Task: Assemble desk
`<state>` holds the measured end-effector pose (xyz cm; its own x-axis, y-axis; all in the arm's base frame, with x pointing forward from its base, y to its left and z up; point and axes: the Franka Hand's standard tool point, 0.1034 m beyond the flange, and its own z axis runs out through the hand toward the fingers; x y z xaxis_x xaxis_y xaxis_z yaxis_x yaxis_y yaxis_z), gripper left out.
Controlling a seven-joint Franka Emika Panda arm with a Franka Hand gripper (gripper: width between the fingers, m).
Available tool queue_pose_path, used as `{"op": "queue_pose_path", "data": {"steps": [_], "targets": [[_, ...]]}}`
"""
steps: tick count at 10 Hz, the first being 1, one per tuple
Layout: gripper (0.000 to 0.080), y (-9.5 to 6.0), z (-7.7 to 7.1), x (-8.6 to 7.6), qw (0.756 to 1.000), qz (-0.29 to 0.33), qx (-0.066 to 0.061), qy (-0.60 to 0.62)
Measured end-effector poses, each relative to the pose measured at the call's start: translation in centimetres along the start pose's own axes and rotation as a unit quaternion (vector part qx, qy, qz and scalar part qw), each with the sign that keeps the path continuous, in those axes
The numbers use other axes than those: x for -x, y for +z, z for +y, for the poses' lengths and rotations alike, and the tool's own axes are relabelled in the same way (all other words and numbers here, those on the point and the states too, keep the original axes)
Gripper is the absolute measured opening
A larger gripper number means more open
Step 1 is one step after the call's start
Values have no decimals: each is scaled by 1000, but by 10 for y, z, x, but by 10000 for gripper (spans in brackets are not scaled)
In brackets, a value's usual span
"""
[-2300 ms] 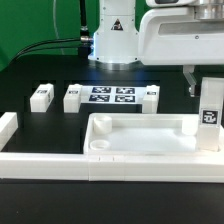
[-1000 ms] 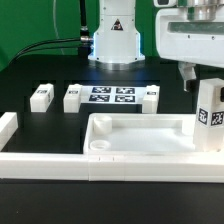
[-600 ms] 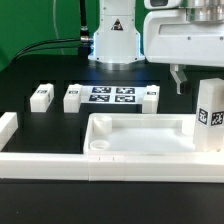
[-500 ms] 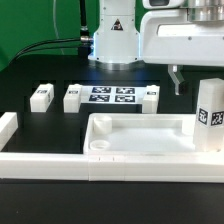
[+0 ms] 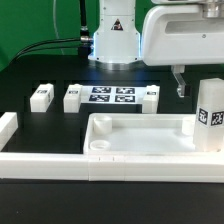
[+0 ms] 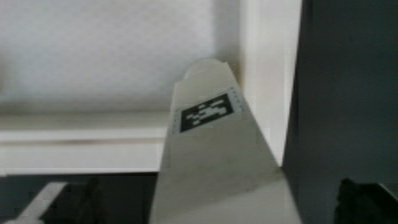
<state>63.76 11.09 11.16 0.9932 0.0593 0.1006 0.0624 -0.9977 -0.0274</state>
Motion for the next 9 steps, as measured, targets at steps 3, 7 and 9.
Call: {"op": "queue_pose_path", "data": {"steps": [3,7,9], "targets": [[648,0,-2,0,994,0,4,-112],[285,0,-1,0,994,0,3,-107],[287,0,-1,0,998,1,1,-58]]}}
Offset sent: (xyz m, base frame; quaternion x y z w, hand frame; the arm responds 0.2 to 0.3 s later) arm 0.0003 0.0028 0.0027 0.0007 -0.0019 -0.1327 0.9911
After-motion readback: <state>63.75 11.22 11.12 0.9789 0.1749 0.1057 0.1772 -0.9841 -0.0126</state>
